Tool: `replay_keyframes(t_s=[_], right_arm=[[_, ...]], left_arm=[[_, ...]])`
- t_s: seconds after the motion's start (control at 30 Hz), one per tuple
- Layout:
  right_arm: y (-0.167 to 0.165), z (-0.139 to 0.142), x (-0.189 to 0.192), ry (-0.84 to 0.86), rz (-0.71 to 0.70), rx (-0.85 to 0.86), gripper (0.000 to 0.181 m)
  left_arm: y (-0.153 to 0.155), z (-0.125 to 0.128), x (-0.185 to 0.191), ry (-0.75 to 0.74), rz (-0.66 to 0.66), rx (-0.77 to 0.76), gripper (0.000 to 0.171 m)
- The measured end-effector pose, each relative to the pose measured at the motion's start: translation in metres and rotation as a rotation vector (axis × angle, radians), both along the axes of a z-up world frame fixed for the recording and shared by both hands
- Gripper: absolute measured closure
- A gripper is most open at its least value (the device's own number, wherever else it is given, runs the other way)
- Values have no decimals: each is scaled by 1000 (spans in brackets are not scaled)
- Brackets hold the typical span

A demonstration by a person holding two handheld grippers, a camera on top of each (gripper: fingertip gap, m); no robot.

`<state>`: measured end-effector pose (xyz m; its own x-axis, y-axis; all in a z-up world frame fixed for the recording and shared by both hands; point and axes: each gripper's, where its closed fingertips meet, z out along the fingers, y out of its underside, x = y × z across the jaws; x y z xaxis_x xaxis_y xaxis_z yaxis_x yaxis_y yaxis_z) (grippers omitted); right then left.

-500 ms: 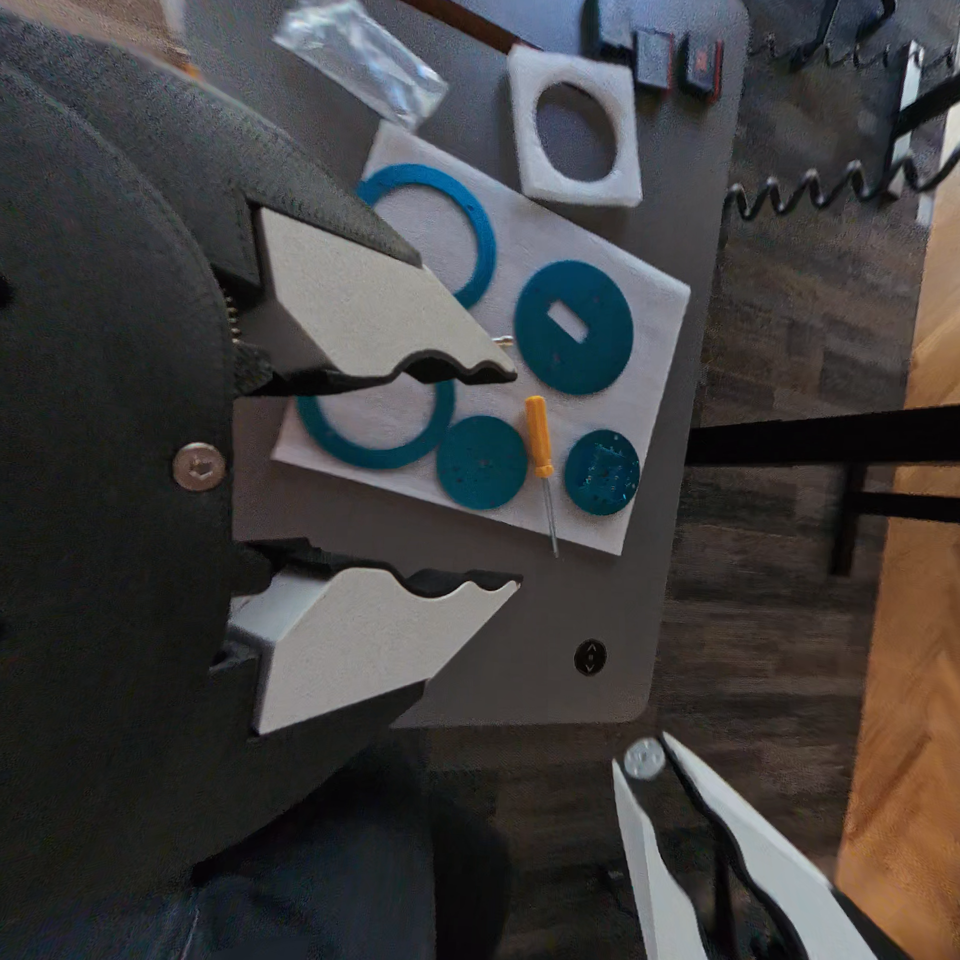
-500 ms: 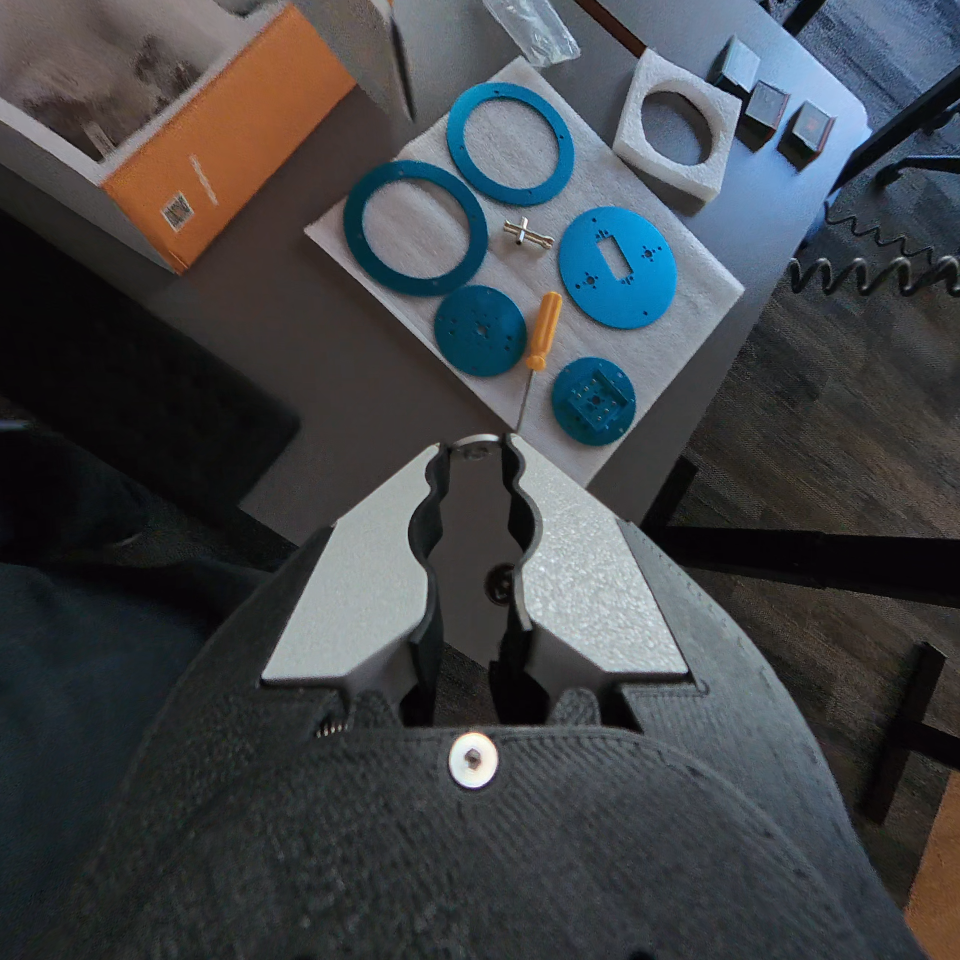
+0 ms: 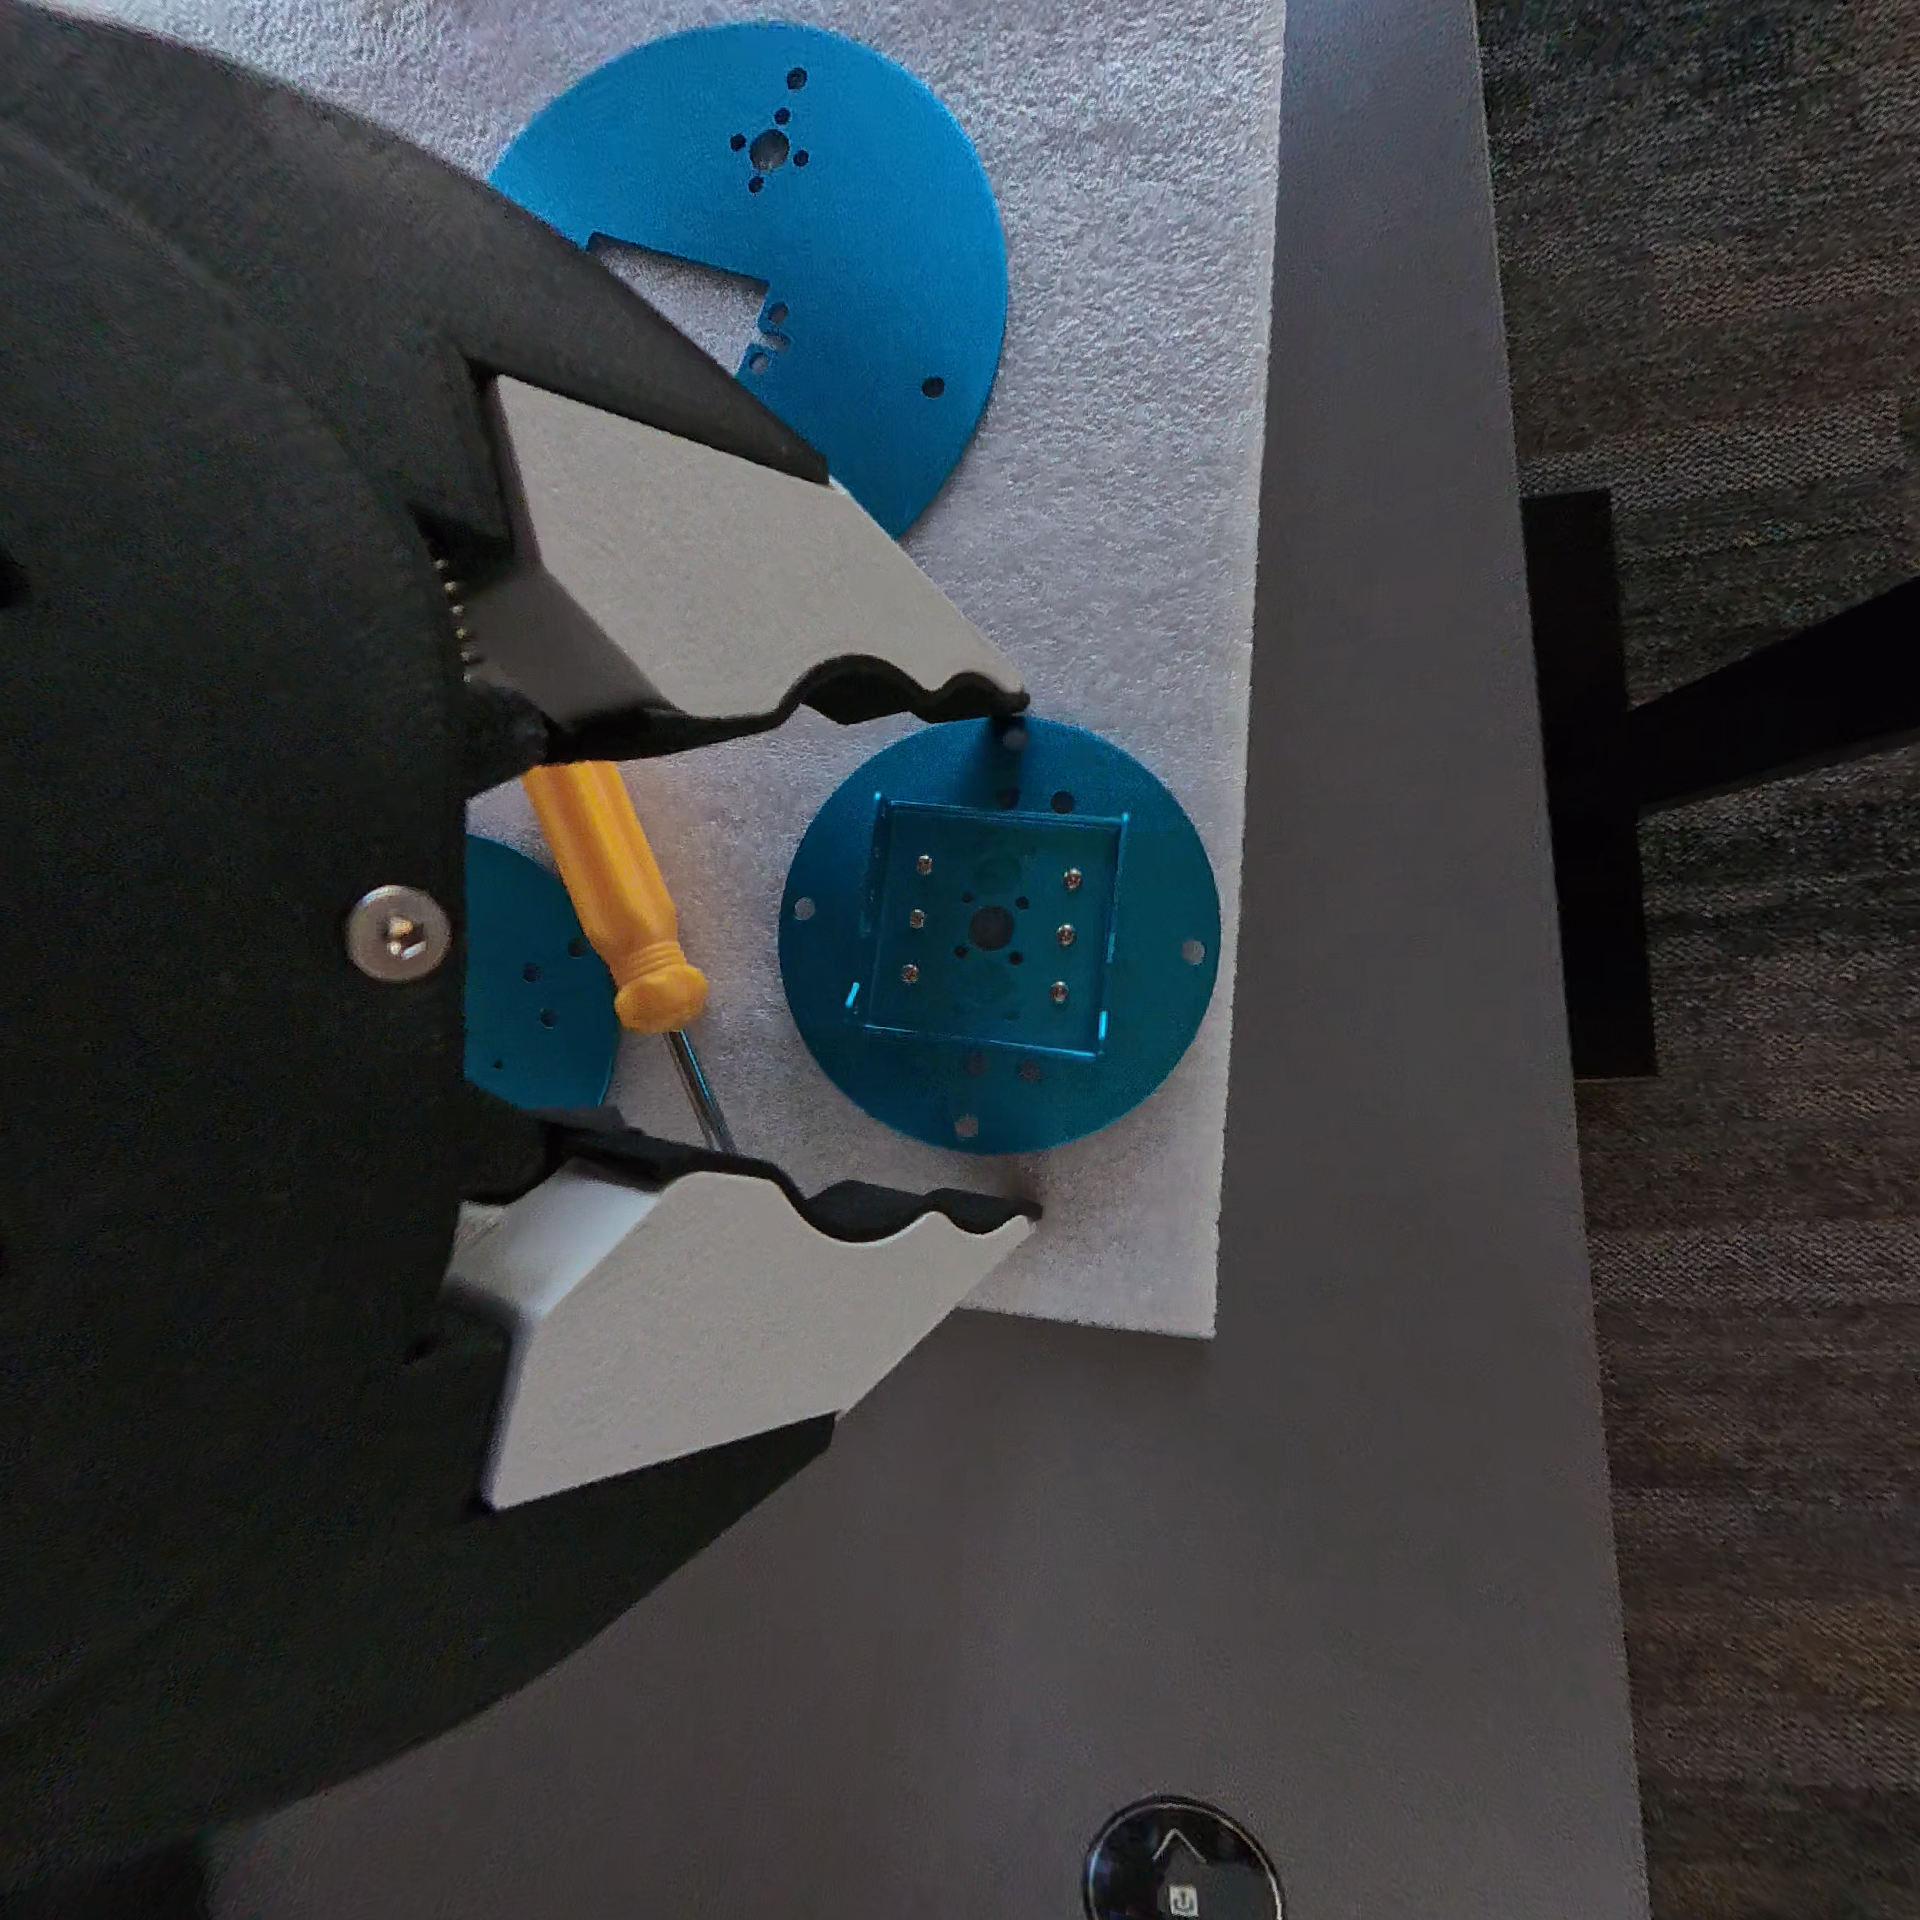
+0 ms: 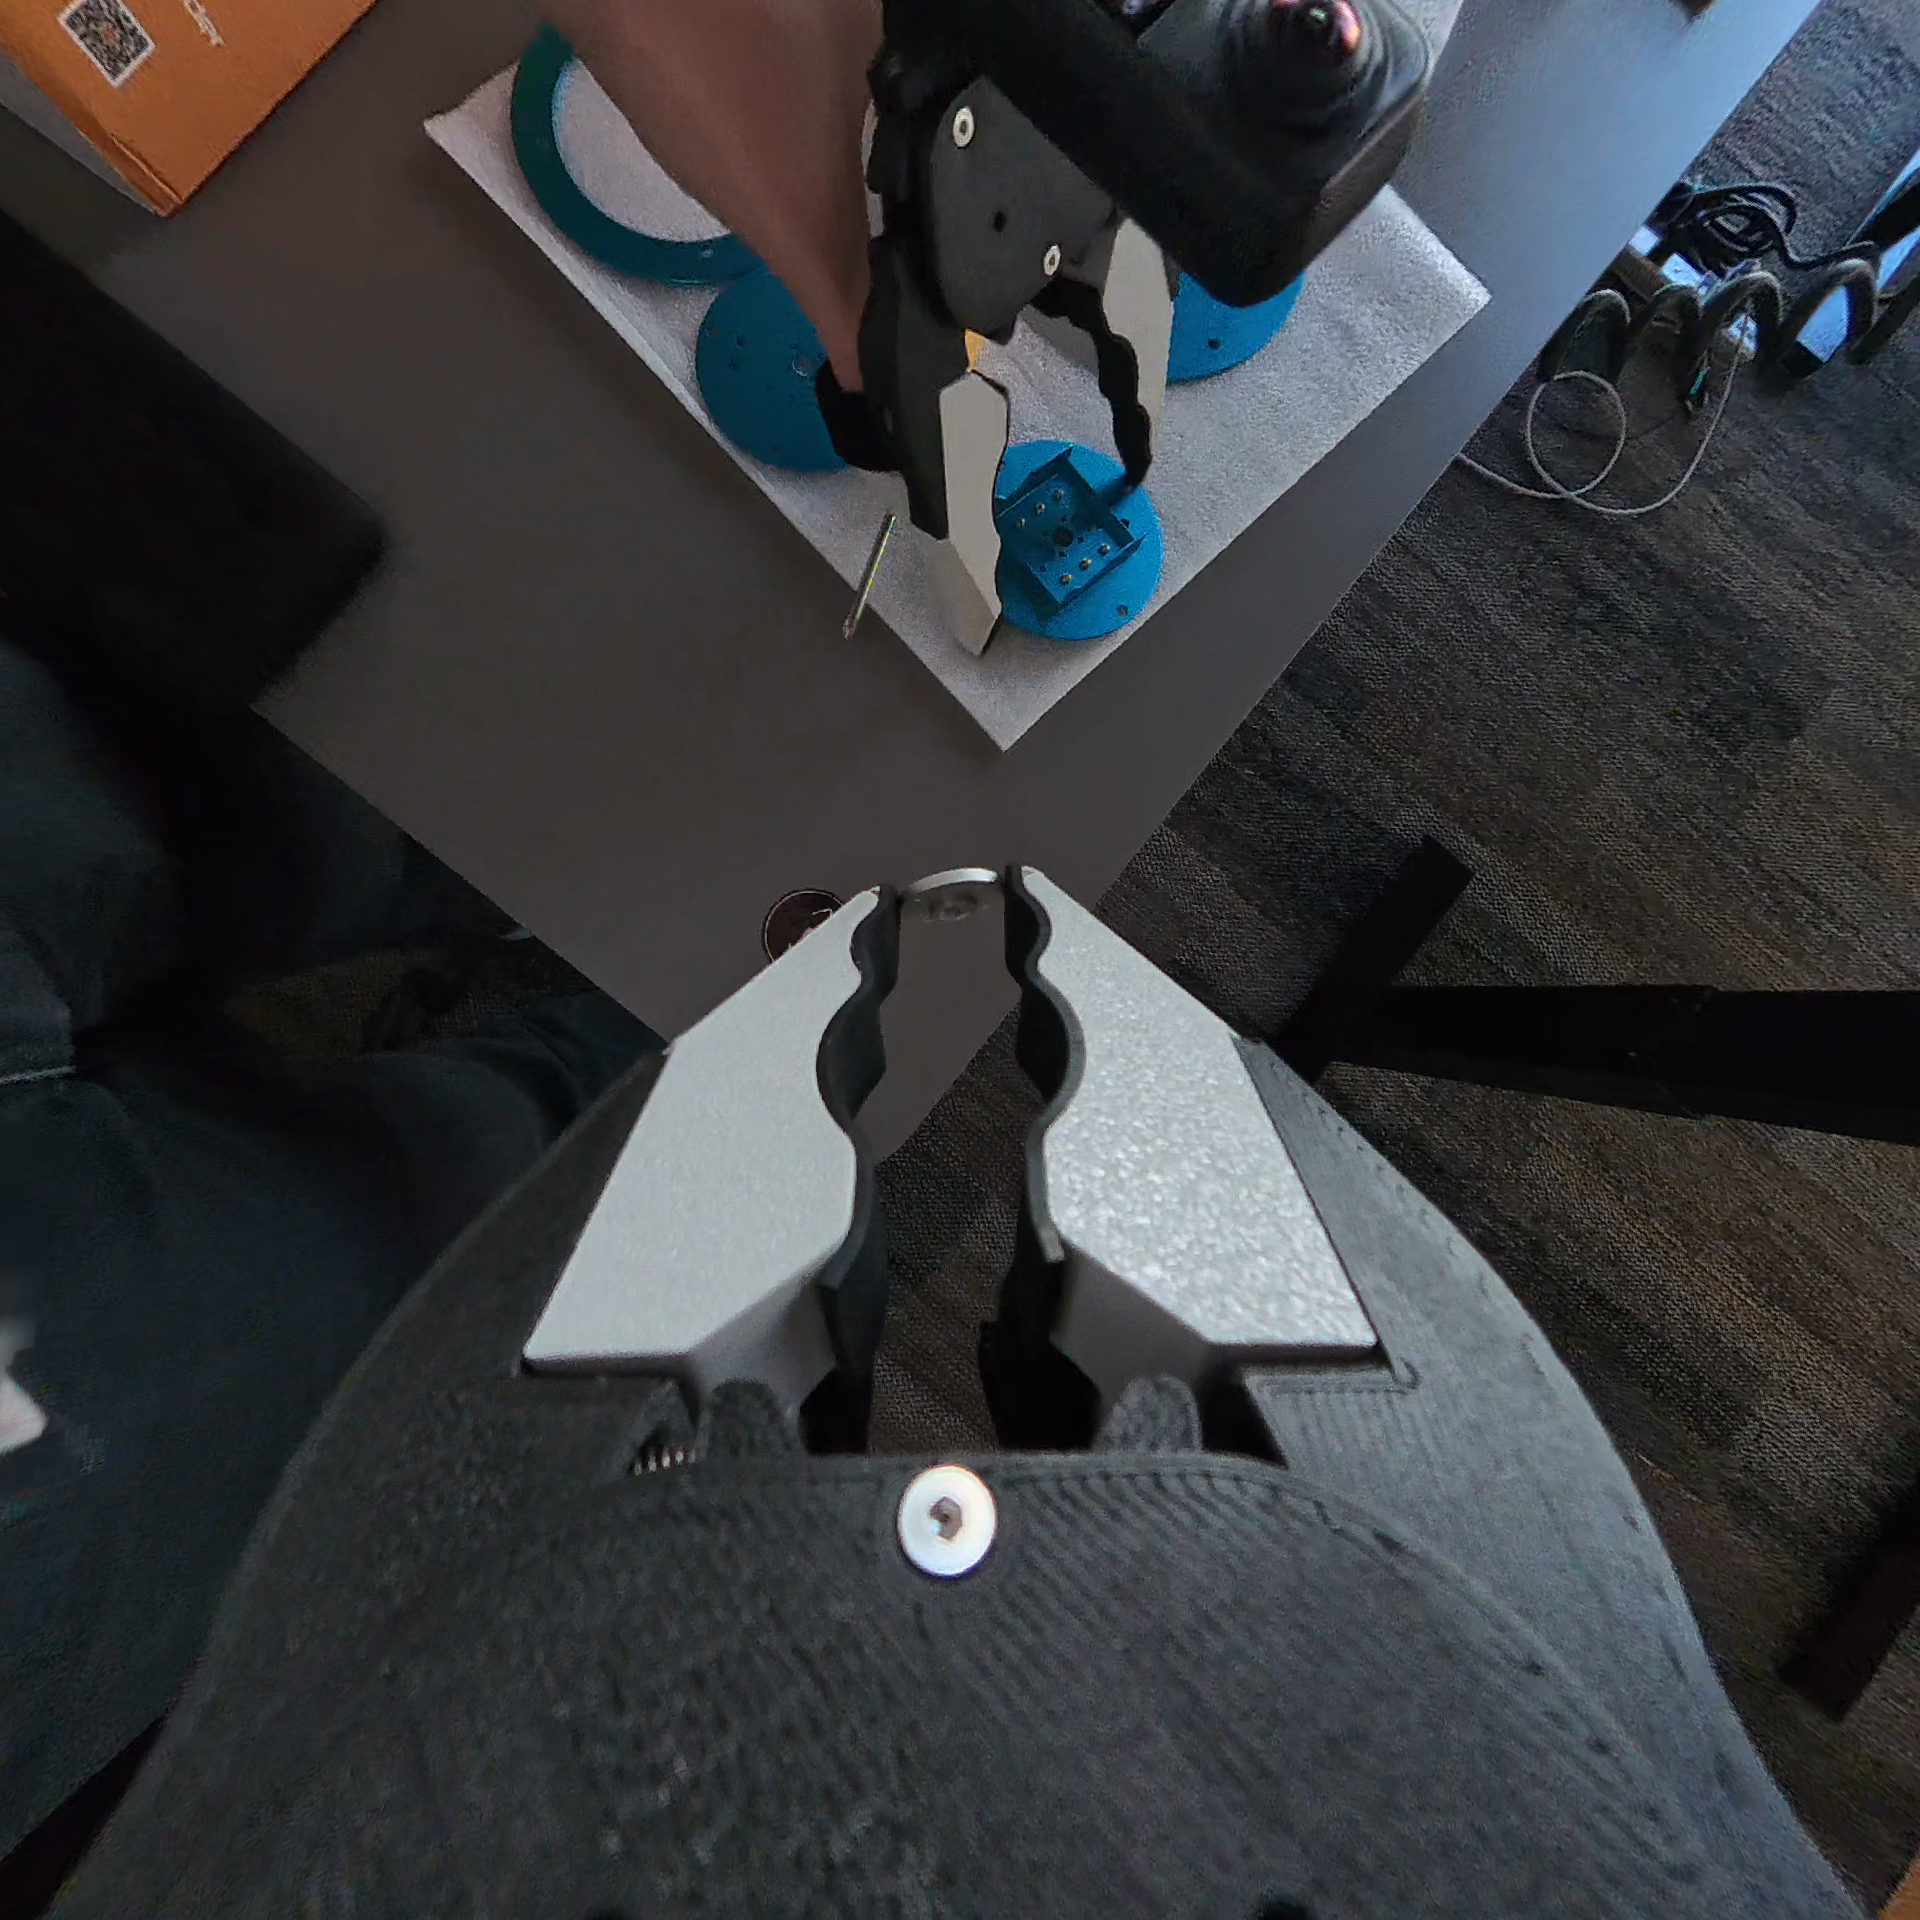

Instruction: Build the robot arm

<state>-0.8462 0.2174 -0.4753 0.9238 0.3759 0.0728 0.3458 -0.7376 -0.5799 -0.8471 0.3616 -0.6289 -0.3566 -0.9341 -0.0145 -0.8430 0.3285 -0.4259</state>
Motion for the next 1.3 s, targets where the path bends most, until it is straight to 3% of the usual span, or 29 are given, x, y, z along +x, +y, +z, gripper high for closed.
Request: replay_keyframes(t_s=[0.23,0.57,0.67,0.77,0.87,0.93,1.03,1.3], right_arm=[[-4,-2,13,39,14,-16,161],[15,-12,3,53,107,-54,161],[23,-14,-4,60,137,-50,161],[29,-16,-10,66,156,-51,161],[31,-18,-14,70,170,-52,161],[31,-20,-15,67,178,-60,161],[31,-23,-11,44,184,-69,161],[35,-24,-4,58,154,-72,161]], left_arm=[[2,2,2,1,42,-21,90],[19,21,4,-87,274,-140,91],[48,39,-5,-145,400,-159,91],[105,51,-30,-180,578,-142,91],[169,43,-63,-147,701,-95,91],[195,31,-82,-98,722,-75,91],[213,16,-107,-27,722,-41,91],[214,2,-137,2,780,-39,91]])
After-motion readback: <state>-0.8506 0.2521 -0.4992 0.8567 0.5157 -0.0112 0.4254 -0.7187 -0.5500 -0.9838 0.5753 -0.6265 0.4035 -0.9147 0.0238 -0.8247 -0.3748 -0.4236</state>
